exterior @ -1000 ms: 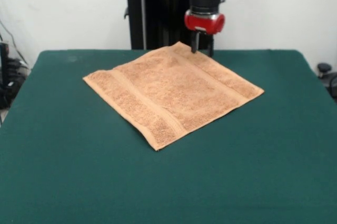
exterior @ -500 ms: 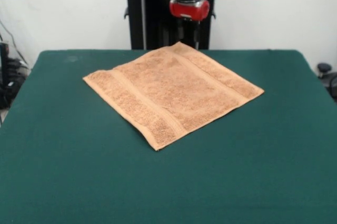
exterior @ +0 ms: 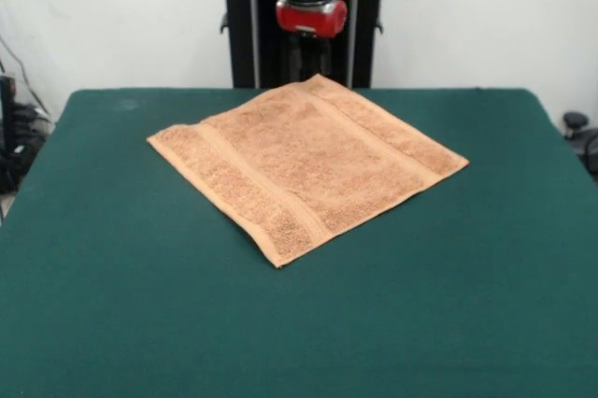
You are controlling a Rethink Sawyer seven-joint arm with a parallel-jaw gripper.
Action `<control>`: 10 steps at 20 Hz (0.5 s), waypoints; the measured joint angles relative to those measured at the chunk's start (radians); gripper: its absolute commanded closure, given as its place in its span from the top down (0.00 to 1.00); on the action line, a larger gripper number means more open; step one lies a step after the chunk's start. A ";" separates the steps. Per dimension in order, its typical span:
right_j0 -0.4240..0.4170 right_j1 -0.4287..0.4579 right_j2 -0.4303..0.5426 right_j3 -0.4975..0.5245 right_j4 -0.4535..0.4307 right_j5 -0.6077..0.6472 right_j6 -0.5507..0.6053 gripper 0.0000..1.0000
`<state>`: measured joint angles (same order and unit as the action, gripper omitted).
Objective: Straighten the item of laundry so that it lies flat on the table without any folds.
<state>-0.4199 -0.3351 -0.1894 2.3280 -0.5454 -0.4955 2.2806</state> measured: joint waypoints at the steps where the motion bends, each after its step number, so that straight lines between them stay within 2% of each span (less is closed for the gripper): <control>1: -0.008 -0.003 -0.002 -0.010 -0.017 0.008 0.000 1.00; 10: -0.068 -0.033 -0.005 -0.067 -0.132 0.067 0.000 1.00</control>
<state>-0.4876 -0.3685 -0.1940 2.2607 -0.6773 -0.4280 2.2806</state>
